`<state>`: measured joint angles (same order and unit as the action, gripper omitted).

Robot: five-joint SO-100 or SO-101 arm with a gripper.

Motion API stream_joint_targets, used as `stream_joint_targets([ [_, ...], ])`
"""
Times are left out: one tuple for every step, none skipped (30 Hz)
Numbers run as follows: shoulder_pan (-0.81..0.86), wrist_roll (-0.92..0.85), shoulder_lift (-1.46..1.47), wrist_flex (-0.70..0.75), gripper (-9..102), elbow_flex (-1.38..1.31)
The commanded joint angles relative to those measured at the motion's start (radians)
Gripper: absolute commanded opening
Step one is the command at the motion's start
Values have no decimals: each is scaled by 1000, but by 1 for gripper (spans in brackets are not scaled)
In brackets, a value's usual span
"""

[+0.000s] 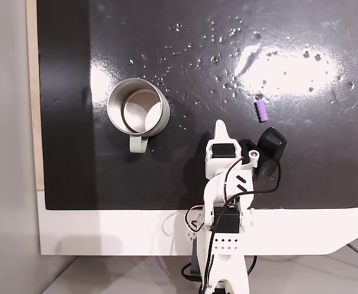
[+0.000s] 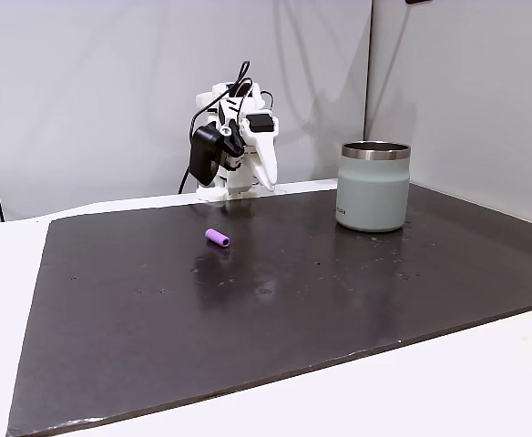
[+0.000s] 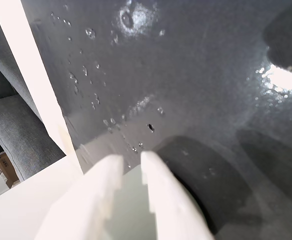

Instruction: Grasp a pengrip and put it in the cup.

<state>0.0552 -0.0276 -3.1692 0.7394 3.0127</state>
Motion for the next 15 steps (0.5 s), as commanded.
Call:
stream_joint_targets([
  [-18, -12, -9, 5, 0, -8],
  [-17, -11, -9, 5, 0, -8],
  [-15, -9, -9, 5, 0, -8],
  [-15, -9, -9, 5, 0, -8],
  [-15, -9, -9, 5, 0, -8],
  [-15, -9, -9, 5, 0, -8],
  [-15, -9, -9, 5, 0, -8],
  [-15, -9, -9, 5, 0, -8],
  [-15, -9, -9, 5, 0, -8],
  [-15, -9, -9, 5, 0, -8],
  [-15, -9, -9, 3, 0, -8],
  [-15, -9, -9, 3, 0, -8],
  [-15, -9, -9, 3, 0, -9],
  [-14, -9, -9, 3, 0, -17],
  [-6, -5, -9, 5, 0, -37],
])
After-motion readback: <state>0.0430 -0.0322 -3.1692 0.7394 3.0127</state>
